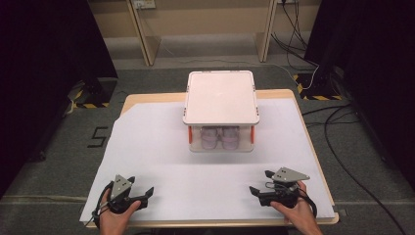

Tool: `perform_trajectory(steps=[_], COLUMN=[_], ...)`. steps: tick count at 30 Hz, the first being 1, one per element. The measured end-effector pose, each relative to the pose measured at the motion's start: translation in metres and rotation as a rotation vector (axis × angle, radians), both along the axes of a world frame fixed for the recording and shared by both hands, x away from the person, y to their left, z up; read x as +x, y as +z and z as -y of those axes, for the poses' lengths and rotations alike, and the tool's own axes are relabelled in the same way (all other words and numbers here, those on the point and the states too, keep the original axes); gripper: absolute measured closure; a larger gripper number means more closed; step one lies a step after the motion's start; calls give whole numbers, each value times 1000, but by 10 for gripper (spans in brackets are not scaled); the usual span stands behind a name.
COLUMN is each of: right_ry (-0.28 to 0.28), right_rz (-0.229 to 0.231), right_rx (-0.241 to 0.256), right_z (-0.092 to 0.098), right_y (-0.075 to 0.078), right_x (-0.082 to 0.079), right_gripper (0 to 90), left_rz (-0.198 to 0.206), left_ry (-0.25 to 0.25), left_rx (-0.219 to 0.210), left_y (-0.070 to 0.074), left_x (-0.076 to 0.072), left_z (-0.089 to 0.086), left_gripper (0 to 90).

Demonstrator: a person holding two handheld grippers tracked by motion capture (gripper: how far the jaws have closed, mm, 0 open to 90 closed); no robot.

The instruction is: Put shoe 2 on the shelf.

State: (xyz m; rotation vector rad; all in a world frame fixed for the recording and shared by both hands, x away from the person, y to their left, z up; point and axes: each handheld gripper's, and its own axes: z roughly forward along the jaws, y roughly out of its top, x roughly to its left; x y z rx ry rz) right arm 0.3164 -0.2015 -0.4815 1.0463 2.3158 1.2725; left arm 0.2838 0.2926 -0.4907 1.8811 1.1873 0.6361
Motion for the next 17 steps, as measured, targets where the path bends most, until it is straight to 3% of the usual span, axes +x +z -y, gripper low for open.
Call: perform_trajectory(steps=[8, 17], right_ry=[-22, 3], right_rz=[-19, -40], right_rx=[-33, -72], right_z=[6, 4], right_y=[-6, -11], right_x=[-11, -24], right_gripper=[161, 161], left_rz=[1, 2], left_ry=[4, 2], left_rx=[-3, 0], left_y=[0, 0], left_x=[0, 0], left_z=[0, 0], left_gripper=[175, 174])
